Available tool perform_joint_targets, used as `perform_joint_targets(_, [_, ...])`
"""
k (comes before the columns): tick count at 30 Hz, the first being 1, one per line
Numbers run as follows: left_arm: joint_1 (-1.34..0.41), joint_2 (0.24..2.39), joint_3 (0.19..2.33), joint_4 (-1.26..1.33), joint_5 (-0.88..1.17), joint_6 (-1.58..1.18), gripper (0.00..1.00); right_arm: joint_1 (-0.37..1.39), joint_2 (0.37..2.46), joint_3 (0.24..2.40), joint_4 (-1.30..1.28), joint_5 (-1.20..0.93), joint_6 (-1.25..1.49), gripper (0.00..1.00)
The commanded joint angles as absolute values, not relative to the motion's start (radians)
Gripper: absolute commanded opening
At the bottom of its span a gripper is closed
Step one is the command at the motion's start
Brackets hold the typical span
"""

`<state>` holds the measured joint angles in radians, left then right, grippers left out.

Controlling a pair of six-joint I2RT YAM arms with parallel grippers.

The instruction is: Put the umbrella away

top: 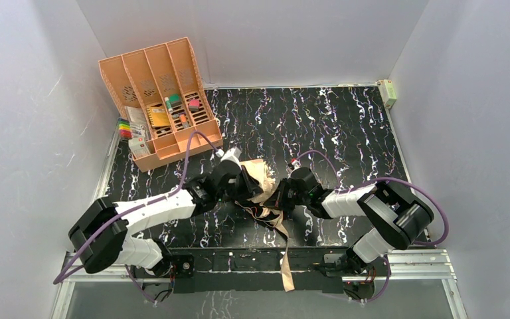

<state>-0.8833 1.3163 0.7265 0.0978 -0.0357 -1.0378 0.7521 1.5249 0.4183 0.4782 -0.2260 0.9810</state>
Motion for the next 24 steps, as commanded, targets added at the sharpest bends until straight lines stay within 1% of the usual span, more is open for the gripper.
perform_joint_targets(1, [-0.942, 1.316, 0.623, 0.337, -0.011, -1.04, 0.0, 0.757, 1.548, 0.404, 0.31, -0.201, 0.948, 0.0])
perform_joint_targets(6, [-0.966, 1.38, 0.513, 0.479, -0.01, -1.047, 0.0, 0.757, 1.476, 0.392, 0.302, -0.202, 0.95, 0.0])
perform_joint_targets(7, [-0.968, 1.401, 0.479, 0.502, -0.034, -1.04, 0.0, 0.757, 1.393, 0.397, 0.246, -0.188, 0.944, 0.0])
perform_joint_targets(12, [-0.968, 1.454, 0.456, 0.516, -0.044, -1.011, 0.0, 0.756, 1.196, 0.429, 0.087, -0.15, 0.901, 0.0])
perform_joint_targets(14, [-0.969, 1.484, 0.461, 0.523, -0.036, -1.001, 0.0, 0.757, 1.116, 0.443, 0.044, -0.142, 0.865, 0.02])
perform_joint_targets(17, [-0.968, 1.527, 0.468, 0.539, -0.012, -0.989, 0.0, 0.756, 1.022, 0.454, 0.049, -0.156, 0.818, 0.07])
perform_joint_targets(20, [-0.969, 1.546, 0.46, 0.558, -0.001, -0.986, 0.0, 0.756, 1.01, 0.49, 0.088, -0.187, 0.776, 0.13])
perform_joint_targets(24, [-0.968, 1.55, 0.451, 0.571, 0.0, -0.98, 0.0, 0.756, 1.123, 0.548, 0.188, -0.252, 0.76, 0.13])
